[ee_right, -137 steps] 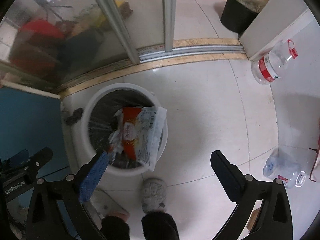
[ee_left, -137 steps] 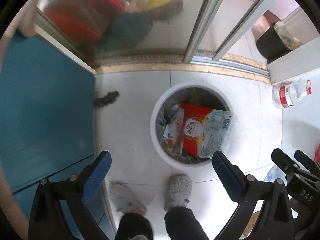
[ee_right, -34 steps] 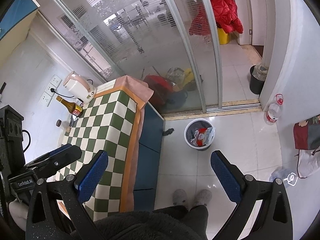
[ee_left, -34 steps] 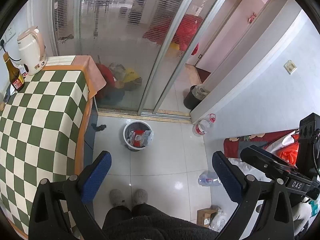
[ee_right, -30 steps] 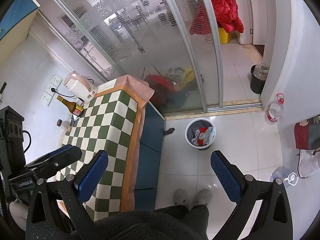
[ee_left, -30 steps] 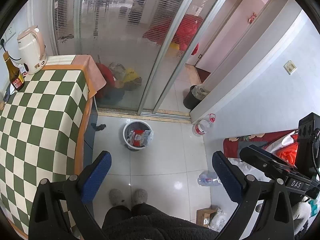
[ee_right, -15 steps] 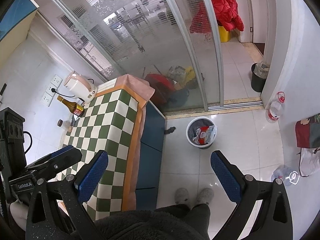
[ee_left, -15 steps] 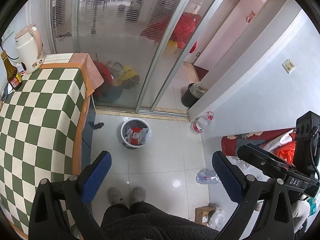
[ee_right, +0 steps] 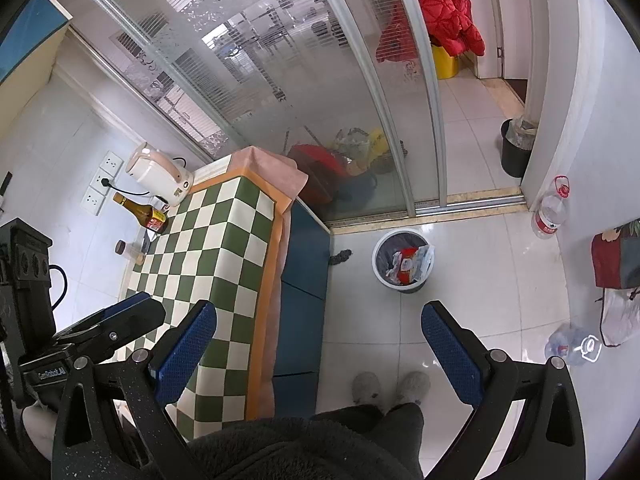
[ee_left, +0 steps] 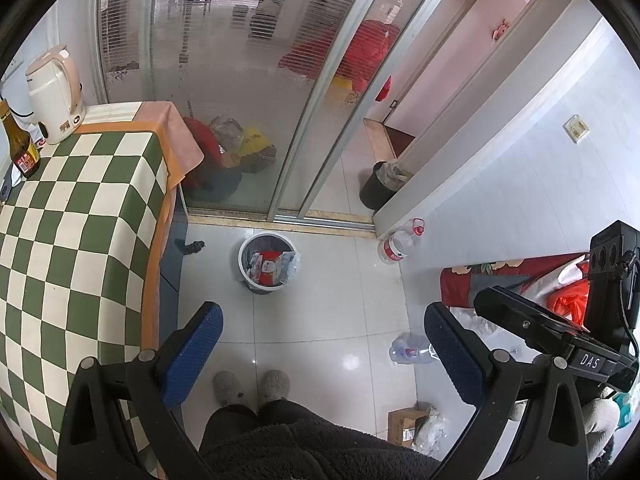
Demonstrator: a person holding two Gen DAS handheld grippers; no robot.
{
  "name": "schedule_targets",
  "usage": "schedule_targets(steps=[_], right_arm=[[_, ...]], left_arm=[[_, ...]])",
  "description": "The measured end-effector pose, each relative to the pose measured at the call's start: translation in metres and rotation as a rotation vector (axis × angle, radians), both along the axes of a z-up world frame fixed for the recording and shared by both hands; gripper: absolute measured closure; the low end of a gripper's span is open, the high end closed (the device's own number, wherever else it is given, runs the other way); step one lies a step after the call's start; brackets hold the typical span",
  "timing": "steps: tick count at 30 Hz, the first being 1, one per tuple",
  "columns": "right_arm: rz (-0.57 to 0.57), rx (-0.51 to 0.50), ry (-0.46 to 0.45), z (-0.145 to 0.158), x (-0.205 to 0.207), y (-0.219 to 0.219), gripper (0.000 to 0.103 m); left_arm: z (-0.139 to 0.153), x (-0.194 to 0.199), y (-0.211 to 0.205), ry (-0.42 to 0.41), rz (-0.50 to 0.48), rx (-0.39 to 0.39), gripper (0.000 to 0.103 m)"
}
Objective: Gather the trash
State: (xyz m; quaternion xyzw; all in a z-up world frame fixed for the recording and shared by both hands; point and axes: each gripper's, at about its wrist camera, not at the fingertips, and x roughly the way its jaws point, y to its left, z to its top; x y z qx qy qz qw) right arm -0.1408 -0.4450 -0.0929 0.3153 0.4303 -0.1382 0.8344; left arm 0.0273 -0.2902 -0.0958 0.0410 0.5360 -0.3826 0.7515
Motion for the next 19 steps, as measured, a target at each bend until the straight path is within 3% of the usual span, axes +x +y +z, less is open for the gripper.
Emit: schedule_targets(steps=[19], right_arm=[[0.002,0.0,-0.001,0.0002,-0.0007,-0.0025,0.0]], left_arm=[[0.003,-0.0037,-0.0011,-0.01,-0.006,0.001,0.0]])
